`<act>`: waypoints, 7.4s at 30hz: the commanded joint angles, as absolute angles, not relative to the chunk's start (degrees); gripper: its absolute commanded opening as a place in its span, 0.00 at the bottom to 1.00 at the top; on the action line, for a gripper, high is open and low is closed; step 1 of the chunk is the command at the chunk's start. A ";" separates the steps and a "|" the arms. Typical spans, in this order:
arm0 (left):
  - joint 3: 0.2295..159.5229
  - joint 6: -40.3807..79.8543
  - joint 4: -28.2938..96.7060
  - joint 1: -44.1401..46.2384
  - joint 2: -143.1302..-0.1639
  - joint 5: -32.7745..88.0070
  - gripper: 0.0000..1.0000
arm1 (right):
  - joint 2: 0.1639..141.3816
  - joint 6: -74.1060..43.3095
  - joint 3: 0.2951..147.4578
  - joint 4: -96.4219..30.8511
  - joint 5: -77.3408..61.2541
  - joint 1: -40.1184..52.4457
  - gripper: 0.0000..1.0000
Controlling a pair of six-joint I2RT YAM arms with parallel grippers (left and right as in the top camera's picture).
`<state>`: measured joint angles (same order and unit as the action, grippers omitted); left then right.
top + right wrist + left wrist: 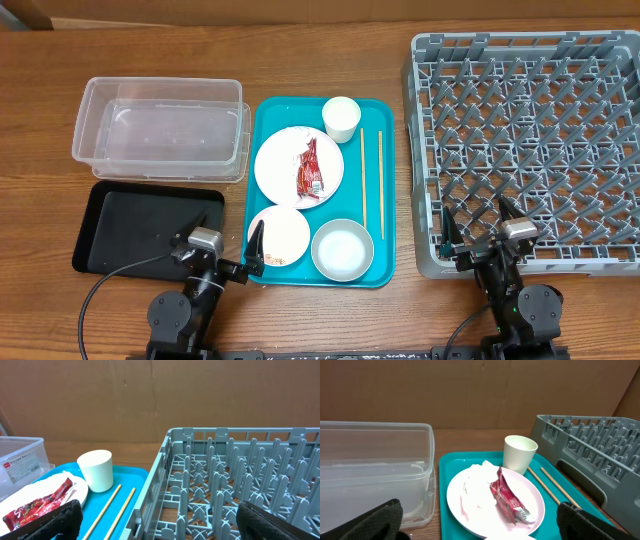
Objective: Sort waste into correct bins and load items into the dishwasher
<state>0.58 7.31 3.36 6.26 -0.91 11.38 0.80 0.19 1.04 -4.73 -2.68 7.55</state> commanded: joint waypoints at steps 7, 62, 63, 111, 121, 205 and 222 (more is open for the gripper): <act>0.27 9.50 2.31 6.02 -0.43 9.13 1.00 | 0.23 -5.52 0.45 -3.92 -7.44 7.66 1.00; 56.10 40.32 39.79 34.92 -92.99 -3.01 0.44 | 43.27 -17.15 53.65 -56.36 -30.55 7.66 0.98; 56.10 40.29 39.31 34.92 -93.65 -3.46 0.40 | 43.27 -17.15 53.65 -56.36 -30.55 7.66 0.98; 55.66 -16.40 69.01 -36.27 -90.87 85.47 0.04 | 43.27 -17.15 53.65 -56.51 -30.52 7.66 0.98; 55.66 -19.79 74.46 -37.98 -93.45 78.37 0.04 | 43.27 -17.17 53.65 -56.51 -30.52 7.66 0.98; 67.00 33.89 59.07 36.45 -89.89 -8.10 0.04 | 43.27 -13.28 53.65 -60.20 -37.95 7.66 0.89; 74.00 21.54 45.28 33.30 -93.93 -11.60 0.67 | 43.27 -13.28 53.65 -61.23 -36.03 7.66 0.97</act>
